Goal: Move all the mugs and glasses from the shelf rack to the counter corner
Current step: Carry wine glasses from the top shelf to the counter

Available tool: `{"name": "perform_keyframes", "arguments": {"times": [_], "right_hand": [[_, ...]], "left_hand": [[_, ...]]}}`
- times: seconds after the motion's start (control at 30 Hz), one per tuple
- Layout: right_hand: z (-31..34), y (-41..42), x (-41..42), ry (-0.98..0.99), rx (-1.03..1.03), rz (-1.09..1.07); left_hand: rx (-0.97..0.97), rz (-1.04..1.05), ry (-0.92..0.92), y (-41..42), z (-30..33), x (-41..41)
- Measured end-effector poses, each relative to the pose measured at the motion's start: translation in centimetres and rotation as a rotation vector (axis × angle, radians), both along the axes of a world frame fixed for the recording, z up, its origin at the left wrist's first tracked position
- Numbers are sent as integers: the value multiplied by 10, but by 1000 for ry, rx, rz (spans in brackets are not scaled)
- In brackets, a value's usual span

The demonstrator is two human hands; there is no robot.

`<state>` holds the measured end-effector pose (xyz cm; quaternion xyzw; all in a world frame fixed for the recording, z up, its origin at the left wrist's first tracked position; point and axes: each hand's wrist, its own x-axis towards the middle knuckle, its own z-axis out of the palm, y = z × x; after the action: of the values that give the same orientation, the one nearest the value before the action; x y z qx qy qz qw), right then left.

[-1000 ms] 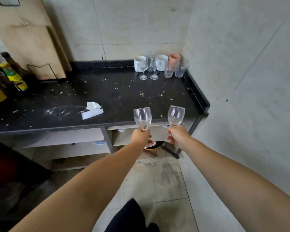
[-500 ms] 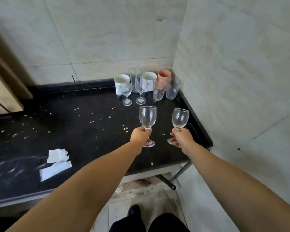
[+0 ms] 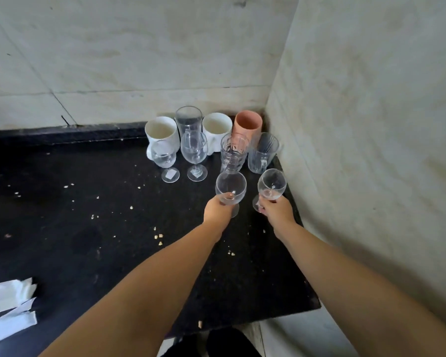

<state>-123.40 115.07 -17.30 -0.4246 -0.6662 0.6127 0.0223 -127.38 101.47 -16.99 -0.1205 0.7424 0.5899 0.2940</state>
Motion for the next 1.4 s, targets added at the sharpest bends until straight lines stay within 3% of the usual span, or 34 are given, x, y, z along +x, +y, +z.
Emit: {"name": "perform_keyframes", "arguments": {"times": [0.1, 0.23, 0.6, 0.77, 0.9, 1.0, 1.07, 1.17, 1.23, 1.4], "right_hand": [[-9, 8, -19, -10, -20, -20], [-21, 14, -31, -16, -55, -25], [-32, 24, -34, -57, -104, -27], [-26, 21, -30, -55, -80, -18], [-21, 9, -23, -186, -97, -71], [-12, -17, -15, -336, -173, 93], [-2, -39, -10, -433, -59, 282], [15, -80, -5, -409, 526, 814], [26, -108, 0, -352, 787, 1047], [47, -205, 24, -160, 1171, 1378]], "left_hand": [[37, 71, -60, 19, -5, -14], [-14, 10, 30, 32, -14, -19], [5, 3, 21, 35, -26, -22], [-85, 5, 47, 21, -21, -19], [-187, 41, 63, -6, -13, -16], [-261, 36, 121, -36, -3, -7], [-370, -30, 181, -57, 4, 1], [-642, -170, 313, -101, 16, 21], [-799, -240, 370, -133, 23, 36], [-1010, -202, 403, -237, 44, 100]]}}
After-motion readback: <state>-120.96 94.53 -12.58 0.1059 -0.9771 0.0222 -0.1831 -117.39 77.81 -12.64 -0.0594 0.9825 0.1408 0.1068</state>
